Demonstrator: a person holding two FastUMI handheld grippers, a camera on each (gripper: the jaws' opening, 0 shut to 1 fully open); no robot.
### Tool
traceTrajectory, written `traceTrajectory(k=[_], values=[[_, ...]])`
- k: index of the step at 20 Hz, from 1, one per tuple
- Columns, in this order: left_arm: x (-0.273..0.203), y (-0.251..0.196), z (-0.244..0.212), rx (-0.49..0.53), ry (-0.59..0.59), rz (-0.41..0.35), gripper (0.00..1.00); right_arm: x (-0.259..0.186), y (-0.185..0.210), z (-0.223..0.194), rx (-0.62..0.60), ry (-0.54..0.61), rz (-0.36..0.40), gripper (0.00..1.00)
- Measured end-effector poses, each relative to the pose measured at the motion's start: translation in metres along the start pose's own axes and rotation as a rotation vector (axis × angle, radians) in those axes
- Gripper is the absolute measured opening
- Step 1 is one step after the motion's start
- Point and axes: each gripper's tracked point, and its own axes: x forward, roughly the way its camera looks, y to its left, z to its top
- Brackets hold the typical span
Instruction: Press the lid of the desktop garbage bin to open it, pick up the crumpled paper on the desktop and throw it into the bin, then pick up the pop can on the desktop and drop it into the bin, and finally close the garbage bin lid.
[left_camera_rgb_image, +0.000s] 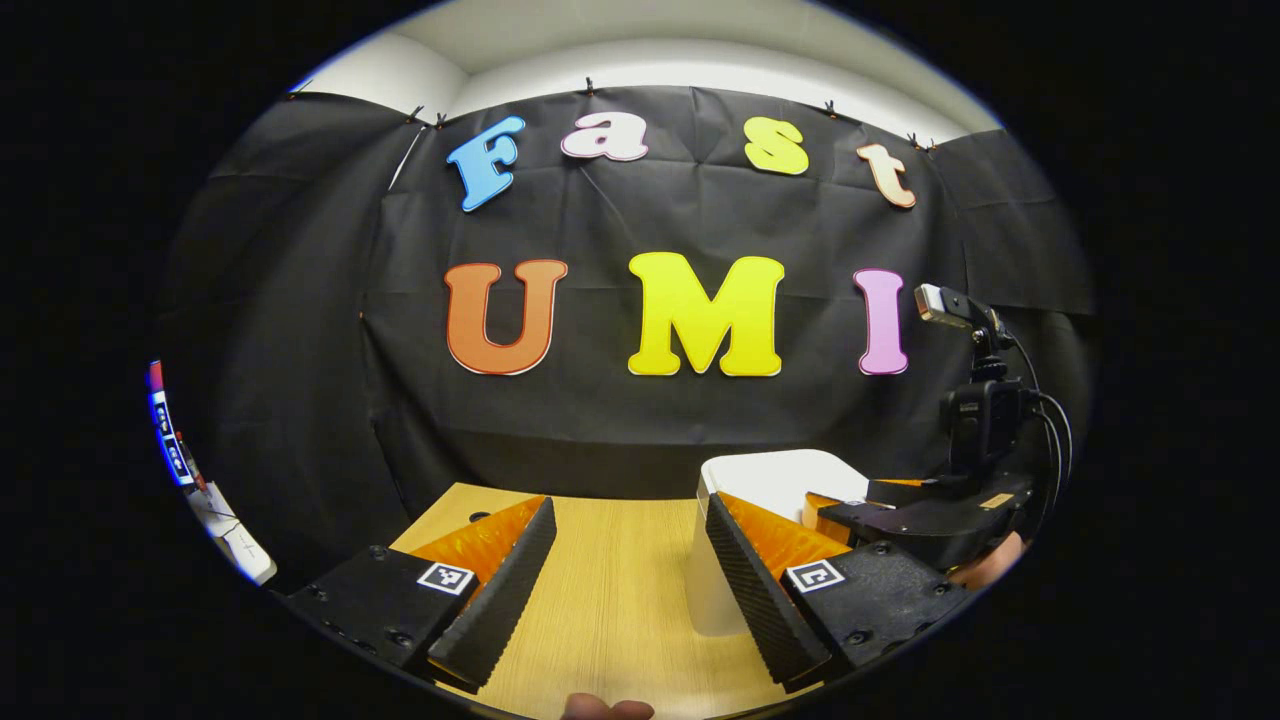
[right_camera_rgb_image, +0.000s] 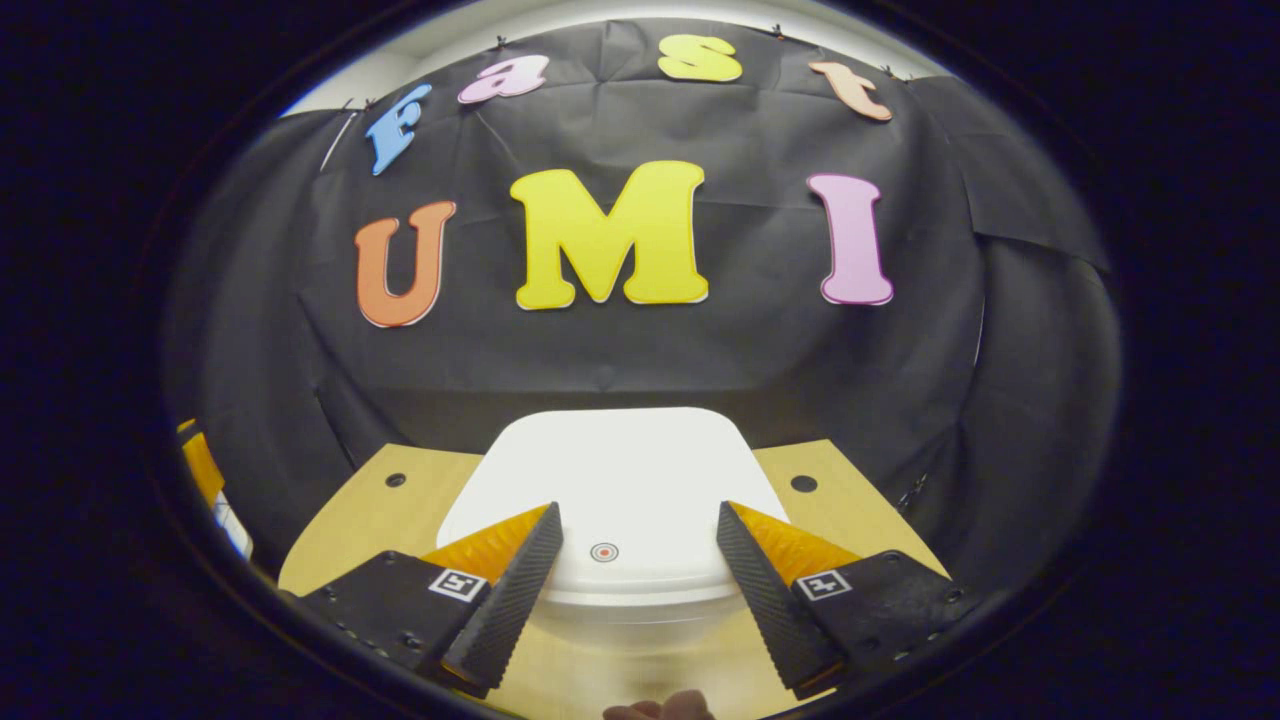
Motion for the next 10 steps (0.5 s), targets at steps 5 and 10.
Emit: traceTrajectory(k=[5, 10], values=[[0.006, -0.002, 0.013, 0.016, -0.011, -0.005, 0.98, -0.02, -0.019, 0.02, -0.034, -0.06, -0.01, 0.96], [0.013, -0.019, 0.025, 0.022, -0.019, -0.032, 0.97, -0.054, -0.052, 0.059, -0.06, -0.188, -0.043, 0.96]])
